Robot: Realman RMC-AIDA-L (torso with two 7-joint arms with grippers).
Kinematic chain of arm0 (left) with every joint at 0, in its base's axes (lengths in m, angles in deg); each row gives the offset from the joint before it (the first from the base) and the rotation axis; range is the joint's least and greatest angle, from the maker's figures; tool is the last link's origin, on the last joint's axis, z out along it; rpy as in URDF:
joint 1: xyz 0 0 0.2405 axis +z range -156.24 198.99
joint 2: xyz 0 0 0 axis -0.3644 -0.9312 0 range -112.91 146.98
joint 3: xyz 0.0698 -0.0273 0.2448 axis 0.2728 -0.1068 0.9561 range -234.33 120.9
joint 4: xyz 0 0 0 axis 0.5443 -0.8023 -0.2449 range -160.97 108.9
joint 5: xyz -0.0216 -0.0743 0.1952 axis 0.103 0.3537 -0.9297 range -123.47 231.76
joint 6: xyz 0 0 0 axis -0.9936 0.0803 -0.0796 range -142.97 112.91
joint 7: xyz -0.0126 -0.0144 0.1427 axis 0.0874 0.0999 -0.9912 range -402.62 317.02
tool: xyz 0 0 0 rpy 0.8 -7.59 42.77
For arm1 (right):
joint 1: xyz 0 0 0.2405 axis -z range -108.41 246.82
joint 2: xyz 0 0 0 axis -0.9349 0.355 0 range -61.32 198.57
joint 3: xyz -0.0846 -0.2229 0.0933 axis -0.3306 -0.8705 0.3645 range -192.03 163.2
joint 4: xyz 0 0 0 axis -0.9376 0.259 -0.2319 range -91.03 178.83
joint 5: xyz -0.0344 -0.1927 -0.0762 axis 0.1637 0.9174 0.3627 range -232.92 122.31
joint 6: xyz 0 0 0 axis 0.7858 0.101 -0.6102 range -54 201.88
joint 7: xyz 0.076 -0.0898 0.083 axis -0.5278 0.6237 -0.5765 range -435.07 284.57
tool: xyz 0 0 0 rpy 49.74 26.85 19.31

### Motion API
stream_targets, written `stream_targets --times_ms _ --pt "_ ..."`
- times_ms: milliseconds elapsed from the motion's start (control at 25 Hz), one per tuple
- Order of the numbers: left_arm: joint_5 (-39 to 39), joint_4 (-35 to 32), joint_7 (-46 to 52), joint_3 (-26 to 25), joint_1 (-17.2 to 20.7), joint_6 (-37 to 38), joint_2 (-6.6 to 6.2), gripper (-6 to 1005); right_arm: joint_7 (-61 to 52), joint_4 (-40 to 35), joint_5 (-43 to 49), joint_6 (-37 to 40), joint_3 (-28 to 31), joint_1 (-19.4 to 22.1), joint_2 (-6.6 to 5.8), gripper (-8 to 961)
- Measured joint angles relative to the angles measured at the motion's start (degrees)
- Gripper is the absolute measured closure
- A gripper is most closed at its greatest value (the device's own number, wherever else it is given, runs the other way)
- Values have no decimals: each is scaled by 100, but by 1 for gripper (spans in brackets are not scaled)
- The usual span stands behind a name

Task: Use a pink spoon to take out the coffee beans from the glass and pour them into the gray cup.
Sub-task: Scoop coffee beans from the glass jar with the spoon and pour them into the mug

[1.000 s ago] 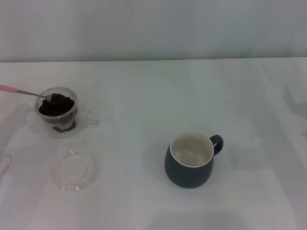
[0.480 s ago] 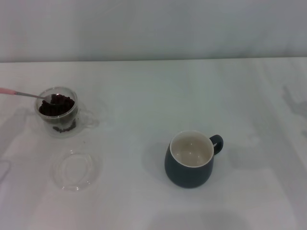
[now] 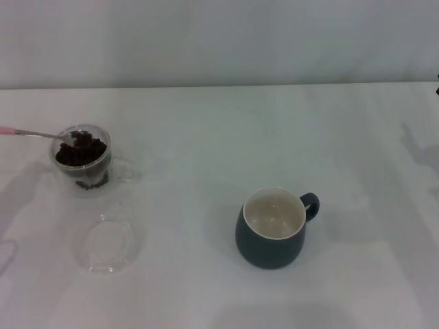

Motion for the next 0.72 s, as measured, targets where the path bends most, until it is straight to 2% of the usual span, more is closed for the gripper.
stream_targets --times_ms 200,720 --pt "-43 0 166 45 -36 257 46 863 -5 8 24 1 -14 0 6 77" --pt "-103 98 539 58 -232 438 271 862 4 36 39 9 -21 -7 9 77"
